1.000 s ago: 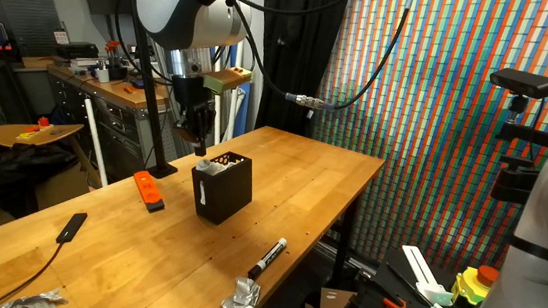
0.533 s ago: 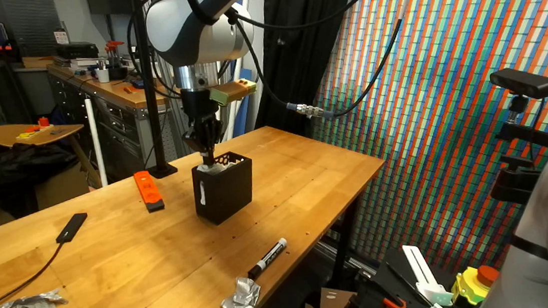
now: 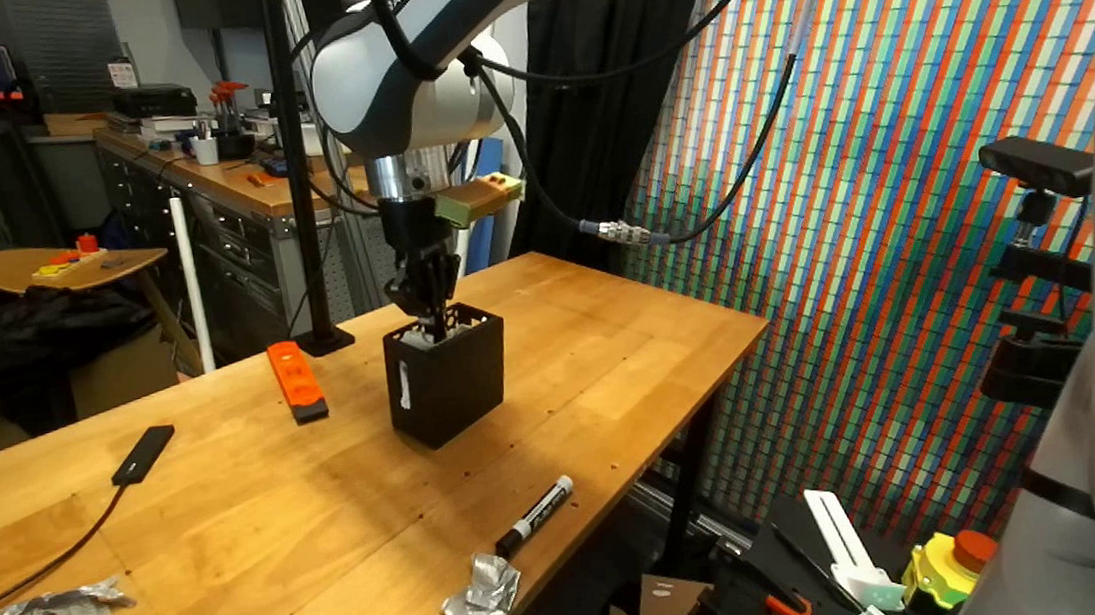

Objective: Pick up the cloth from the table and put it in the box

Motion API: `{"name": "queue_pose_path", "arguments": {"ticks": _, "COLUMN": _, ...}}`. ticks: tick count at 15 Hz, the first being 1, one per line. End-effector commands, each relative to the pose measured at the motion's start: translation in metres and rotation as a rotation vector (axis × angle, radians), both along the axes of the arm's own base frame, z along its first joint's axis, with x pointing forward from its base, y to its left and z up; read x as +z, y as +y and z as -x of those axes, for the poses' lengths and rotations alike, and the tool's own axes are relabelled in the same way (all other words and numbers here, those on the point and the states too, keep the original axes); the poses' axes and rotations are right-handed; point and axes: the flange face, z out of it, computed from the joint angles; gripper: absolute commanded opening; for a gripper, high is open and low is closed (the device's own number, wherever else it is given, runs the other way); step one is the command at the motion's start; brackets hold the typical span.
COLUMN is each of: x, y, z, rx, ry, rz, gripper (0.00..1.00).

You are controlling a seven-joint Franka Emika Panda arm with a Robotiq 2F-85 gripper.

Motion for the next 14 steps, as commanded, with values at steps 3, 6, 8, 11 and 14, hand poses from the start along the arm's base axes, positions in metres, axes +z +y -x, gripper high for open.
{"name": "queue_pose_path", "arguments": {"ticks": 3, "x": -0.005, "y": -0.007, "z": -0.012, "rx": 0.042, "ry": -0.011, "rz": 0.025, "gripper": 0.0}}
{"name": "queue_pose_path", "arguments": {"ticks": 6, "x": -0.008, "y": -0.005, "z": -0.016, "rx": 0.048, "ry": -0.011, "rz": 0.012, "gripper": 0.0}}
{"name": "queue_pose_path", "arguments": {"ticks": 8, "x": -0.013, "y": -0.003, "z": -0.017, "rx": 0.06, "ry": -0.003, "rz": 0.012, "gripper": 0.0}}
{"name": "queue_pose_path", "arguments": {"ticks": 11, "x": -0.025, "y": -0.005, "z": -0.016, "rx": 0.071, "ry": 0.012, "rz": 0.007, "gripper": 0.0}}
{"name": "queue_pose_path", "arguments": {"ticks": 14, "x": -0.039, "y": -0.014, "z": -0.018, "rx": 0.081, "ry": 0.014, "rz": 0.013, "gripper": 0.0}}
